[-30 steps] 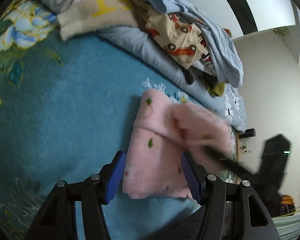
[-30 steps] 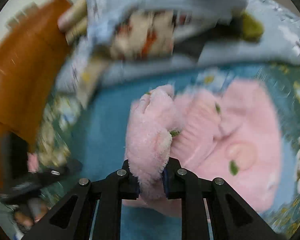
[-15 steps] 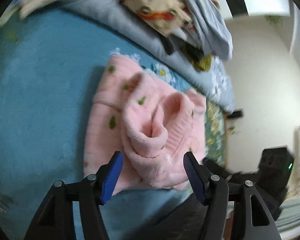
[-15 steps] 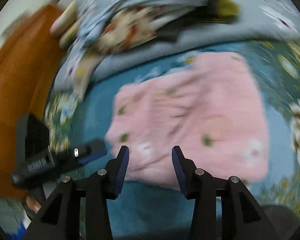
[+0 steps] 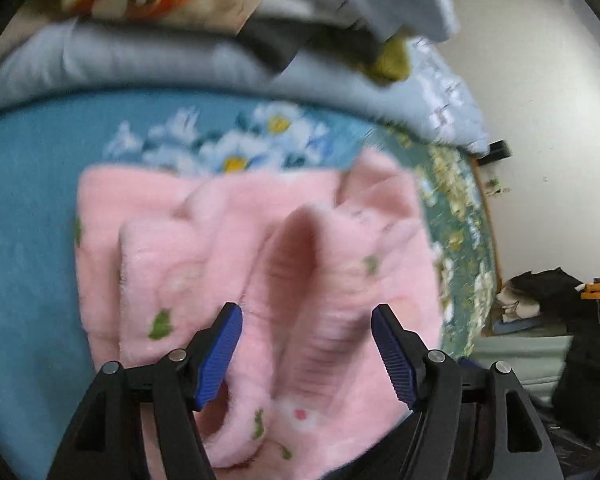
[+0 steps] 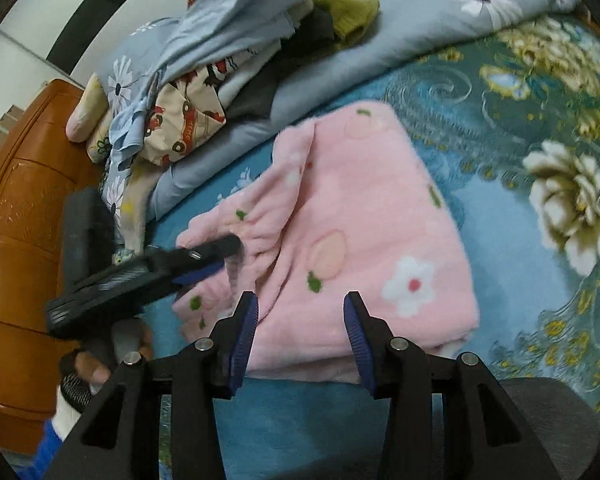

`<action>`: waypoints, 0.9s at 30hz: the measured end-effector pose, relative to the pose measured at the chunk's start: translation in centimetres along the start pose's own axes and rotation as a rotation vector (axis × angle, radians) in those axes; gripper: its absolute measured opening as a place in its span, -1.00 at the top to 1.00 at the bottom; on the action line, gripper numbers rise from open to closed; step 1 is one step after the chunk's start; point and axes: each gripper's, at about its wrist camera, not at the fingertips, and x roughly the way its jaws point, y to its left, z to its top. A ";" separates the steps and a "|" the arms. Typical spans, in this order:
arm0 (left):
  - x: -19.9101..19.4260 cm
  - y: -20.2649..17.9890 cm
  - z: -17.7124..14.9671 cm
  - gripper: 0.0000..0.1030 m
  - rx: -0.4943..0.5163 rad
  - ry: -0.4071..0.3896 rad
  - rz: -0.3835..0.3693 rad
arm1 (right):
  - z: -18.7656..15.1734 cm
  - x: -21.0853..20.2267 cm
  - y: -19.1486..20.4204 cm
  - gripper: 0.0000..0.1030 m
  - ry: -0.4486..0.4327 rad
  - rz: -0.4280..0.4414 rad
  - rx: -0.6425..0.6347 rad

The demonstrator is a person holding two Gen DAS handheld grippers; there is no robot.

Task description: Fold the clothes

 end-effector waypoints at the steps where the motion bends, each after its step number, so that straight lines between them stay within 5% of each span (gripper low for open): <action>1: -0.1 0.2 -0.3 -0.38 -0.015 -0.005 -0.009 | 0.0 -0.2 -0.2 0.11 -0.005 -0.004 0.001; 5: -0.6 -0.8 -1.2 -0.28 0.001 -0.044 -0.002 | -0.1 0.4 -1.3 0.11 0.008 0.003 0.040; 7: -0.4 -1.5 -1.5 0.41 0.016 -0.040 -0.009 | -0.1 0.7 -1.5 0.11 0.015 0.008 0.050; 12: -0.1 -3.2 -1.7 0.77 0.046 -0.069 0.029 | -0.1 0.6 -1.8 0.11 0.016 0.020 0.059; 16: -6.3 -1.9 -2.5 0.81 -0.027 -0.212 -0.048 | -0.2 0.2 -2.2 0.11 0.002 0.035 0.076; 19: -10.4 0.6 -3.3 0.81 -0.041 -0.297 -0.029 | -0.2 -0.3 -2.4 0.11 -0.016 0.052 0.082; 24: -8.0 7.4 -3.4 0.80 -0.167 -0.214 0.099 | 0.1 1.3 -1.4 0.11 0.036 0.031 0.048; 27: -6.6 9.4 -3.8 0.74 -0.245 -0.182 0.097 | 0.2 1.5 -0.8 0.11 0.047 0.019 0.015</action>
